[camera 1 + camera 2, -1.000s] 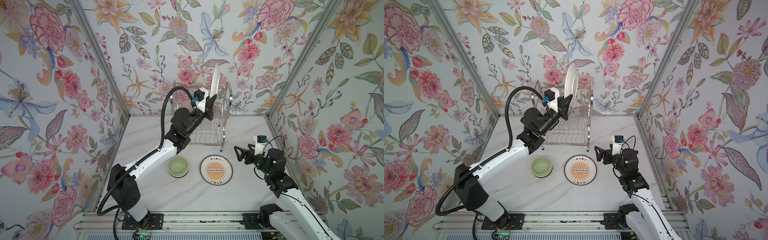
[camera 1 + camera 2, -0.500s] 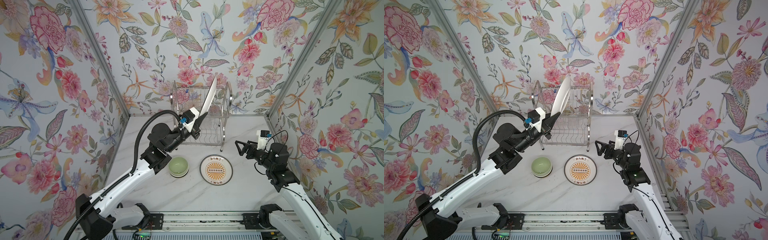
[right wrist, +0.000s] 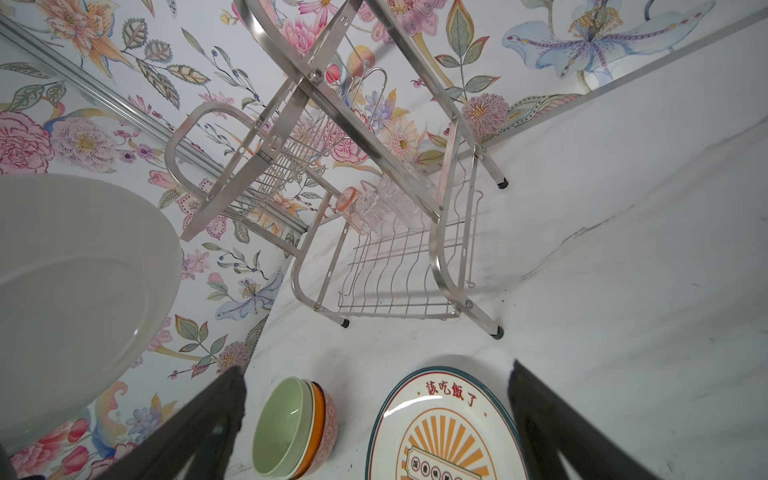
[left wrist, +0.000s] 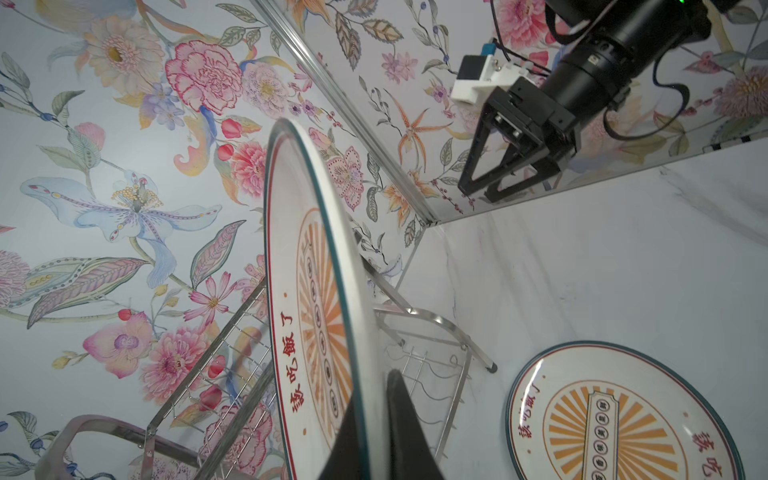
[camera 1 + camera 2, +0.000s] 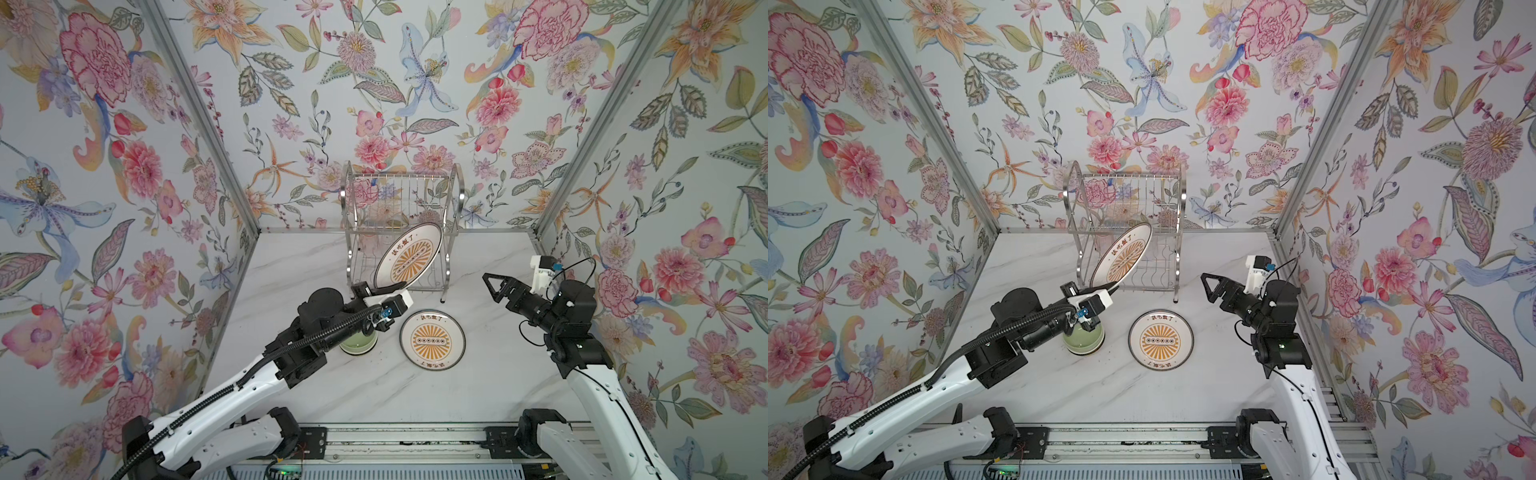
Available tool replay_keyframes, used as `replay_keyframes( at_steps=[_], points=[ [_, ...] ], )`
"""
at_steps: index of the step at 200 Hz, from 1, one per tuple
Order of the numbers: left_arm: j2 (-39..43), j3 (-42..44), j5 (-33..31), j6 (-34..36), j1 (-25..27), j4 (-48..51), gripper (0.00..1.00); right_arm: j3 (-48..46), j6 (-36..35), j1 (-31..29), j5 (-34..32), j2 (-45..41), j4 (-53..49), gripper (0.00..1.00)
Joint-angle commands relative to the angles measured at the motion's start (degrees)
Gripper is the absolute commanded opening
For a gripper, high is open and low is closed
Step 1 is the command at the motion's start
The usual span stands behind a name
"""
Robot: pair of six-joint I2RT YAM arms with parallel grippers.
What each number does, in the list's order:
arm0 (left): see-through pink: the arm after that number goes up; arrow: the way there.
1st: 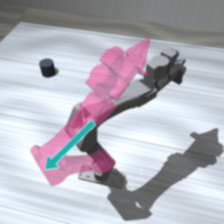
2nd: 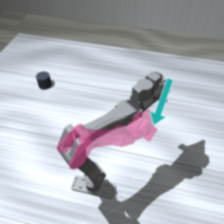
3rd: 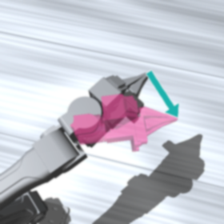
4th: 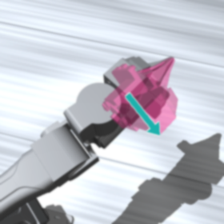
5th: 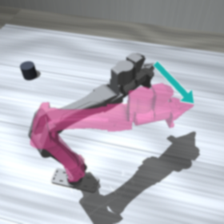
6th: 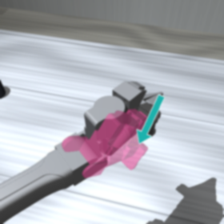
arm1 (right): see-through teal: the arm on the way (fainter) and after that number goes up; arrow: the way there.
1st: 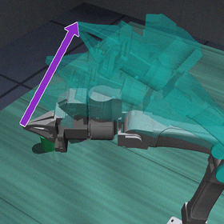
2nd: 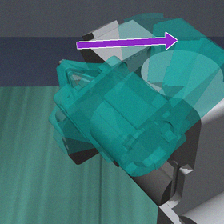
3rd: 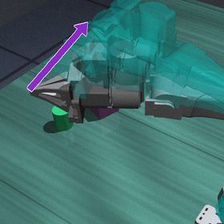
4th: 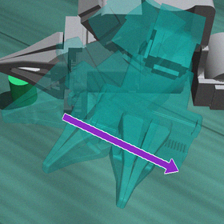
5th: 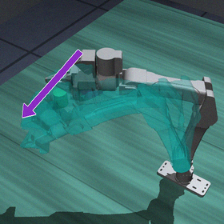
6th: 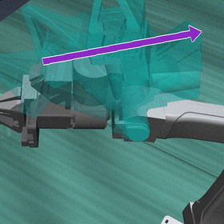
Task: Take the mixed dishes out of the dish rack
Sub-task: 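Lift the sunburst plate out of the rack toward the right gripper while right reaches, then close the right gripper on the sunburst plate's rim while the left holds it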
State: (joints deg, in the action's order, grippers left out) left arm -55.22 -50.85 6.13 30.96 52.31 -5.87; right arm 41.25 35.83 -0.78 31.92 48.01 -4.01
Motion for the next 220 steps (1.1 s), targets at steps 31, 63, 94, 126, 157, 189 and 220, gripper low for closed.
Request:
replay_keyframes(
  at_steps=[31,63,94,126,157,189,220],
  points=[
    [1.90,5.63,-15.13,15.72,6.12,-0.32,0.00,5.75,1.38,1.22,6.10,2.43,-5.83,0.99],
    [-1.99,8.07,-19.65,23.05,8.15,-1.78,0.00,8.36,2.64,0.83,10.52,5.42,-6.31,0.96],
    [-5.83,10.68,-19.63,27.60,8.15,-7.39,0.00,9.70,2.79,-1.95,12.35,9.02,-6.70,0.93],
    [-9.92,12.34,-19.49,31.17,8.20,-11.60,0.00,10.07,1.49,-7.44,8.55,13.10,-5.44,0.92],
    [-13.00,12.37,-17.94,32.06,8.20,-14.17,0.00,11.97,1.05,-11.03,7.16,18.53,-4.96,0.87],
    [-14.73,11.62,-15.94,32.14,8.17,-16.17,0.00,13.37,0.47,-13.40,5.20,22.96,-6.09,0.72],
    [-16.29,11.29,-14.98,32.62,8.35,-17.02,0.00,13.61,1.42,-14.92,5.61,25.67,-5.61,0.59]
  ],
)
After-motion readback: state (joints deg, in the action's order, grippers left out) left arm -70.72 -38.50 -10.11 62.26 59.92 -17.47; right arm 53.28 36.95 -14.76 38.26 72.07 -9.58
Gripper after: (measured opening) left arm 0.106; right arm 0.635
